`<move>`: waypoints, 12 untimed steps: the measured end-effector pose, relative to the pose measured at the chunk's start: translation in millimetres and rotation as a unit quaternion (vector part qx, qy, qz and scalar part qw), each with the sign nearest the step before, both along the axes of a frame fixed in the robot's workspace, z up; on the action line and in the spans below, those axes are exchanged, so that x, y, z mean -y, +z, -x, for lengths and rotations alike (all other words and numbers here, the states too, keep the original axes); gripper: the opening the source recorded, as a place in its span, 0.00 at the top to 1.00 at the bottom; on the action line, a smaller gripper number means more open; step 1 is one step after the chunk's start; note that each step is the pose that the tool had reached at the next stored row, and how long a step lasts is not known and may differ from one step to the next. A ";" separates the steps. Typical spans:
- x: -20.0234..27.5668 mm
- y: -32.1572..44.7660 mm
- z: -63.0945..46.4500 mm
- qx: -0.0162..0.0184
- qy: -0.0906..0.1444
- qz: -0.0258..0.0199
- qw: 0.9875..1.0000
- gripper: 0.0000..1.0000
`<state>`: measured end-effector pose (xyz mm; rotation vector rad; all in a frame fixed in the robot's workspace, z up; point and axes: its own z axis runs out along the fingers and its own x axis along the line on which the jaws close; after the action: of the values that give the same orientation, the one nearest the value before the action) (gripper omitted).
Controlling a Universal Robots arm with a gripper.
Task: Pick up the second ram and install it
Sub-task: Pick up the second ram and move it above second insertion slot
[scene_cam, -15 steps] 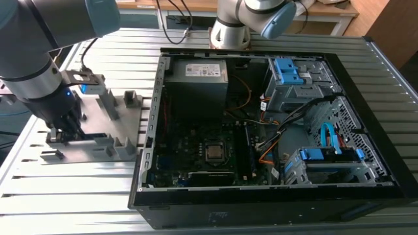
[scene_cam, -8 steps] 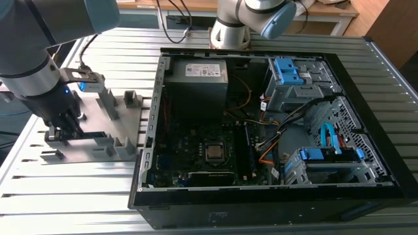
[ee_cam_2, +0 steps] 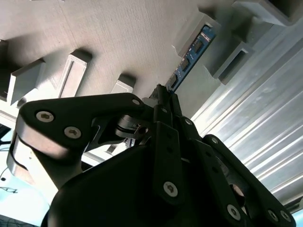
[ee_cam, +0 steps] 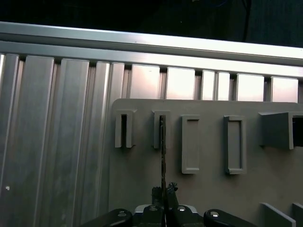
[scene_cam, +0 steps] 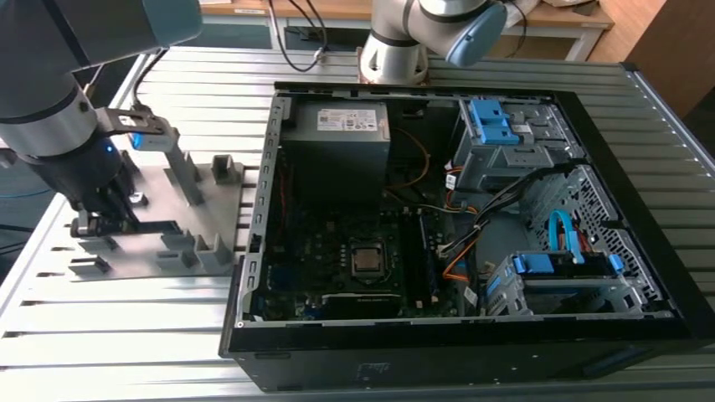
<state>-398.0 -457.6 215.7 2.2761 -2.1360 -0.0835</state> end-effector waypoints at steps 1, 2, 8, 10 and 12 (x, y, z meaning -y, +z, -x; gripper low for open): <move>0.0 1.6 0.0 0.000 0.000 0.000 1.000 0.86; 0.0 3.2 0.0 0.000 0.000 0.000 1.000 0.86; 0.0 12.6 0.0 0.000 0.000 0.000 1.000 0.86; 0.0 15.5 0.0 0.000 0.000 0.000 1.000 0.86; 0.0 18.5 0.0 0.000 0.000 0.000 1.000 0.86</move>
<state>-398.0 -457.6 234.2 2.2760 -2.1359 -0.0835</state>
